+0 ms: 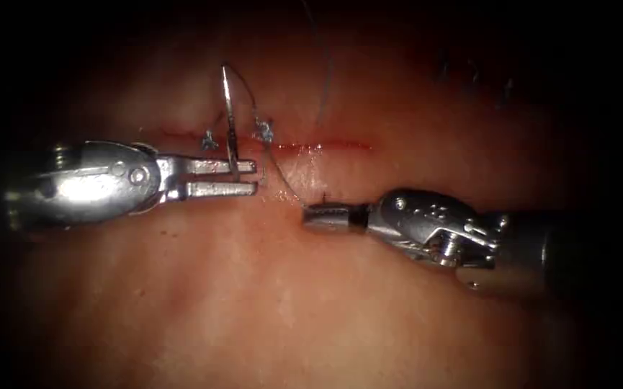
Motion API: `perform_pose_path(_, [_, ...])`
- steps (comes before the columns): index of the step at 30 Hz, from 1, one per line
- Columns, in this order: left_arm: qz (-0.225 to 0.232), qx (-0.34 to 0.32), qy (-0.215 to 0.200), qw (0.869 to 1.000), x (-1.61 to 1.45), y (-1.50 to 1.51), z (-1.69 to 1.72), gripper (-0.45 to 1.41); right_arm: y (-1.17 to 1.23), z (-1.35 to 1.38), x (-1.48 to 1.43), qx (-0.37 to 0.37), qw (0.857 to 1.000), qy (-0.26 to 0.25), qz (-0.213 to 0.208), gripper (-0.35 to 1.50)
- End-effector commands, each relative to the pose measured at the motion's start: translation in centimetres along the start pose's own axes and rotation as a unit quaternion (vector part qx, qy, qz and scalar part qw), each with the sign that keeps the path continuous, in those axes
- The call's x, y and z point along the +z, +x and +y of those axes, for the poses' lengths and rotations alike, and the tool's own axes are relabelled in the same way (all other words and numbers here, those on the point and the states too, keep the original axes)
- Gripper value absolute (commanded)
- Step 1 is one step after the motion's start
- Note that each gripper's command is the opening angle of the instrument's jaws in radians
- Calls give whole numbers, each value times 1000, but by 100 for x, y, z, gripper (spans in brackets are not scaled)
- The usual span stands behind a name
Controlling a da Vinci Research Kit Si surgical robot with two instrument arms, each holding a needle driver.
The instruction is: Wound Closure
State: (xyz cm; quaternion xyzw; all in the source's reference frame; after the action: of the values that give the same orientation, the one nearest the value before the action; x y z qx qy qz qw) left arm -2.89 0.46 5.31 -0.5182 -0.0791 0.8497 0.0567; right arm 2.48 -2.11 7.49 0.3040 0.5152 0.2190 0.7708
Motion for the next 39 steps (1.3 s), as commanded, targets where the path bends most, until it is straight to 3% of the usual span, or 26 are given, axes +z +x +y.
perform_pose_path(1, [1,3,0,1000,6,-3,-3,-45,3,-3,9,4,1000,8,0,-35])
perform_pose_path(20, [2,5,-2,1000,3,-7,2,-45,18,-49,21,35,995,97,-7,-35])
perform_pose_path(25, [3,6,-4,1000,-3,-9,2,-45,22,-43,22,15,998,65,3,-35])
perform_pose_path(26, [4,6,-6,1000,-5,-9,1,-45,22,-38,21,2,999,42,9,26])
perform_pose_path(27, [3,6,-5,1000,-7,-9,0,-45,21,-33,20,-9,1000,27,13,73])
perform_pose_path(28, [2,6,-4,1000,-10,-9,-1,-45,20,-29,18,-20,1000,12,17,103])
perform_pose_path(29, [1,5,-3,1000,-13,-9,-2,-45,19,-25,15,-30,999,0,15,116])
perform_pose_path(33, [-6,0,3,1000,-29,-9,-8,-45,14,-11,0,-68,997,-40,-18,123])
perform_pose_path(39, [-8,-4,5,1000,-37,-11,-8,-45,25,4,-3,-127,988,-87,-22,125])
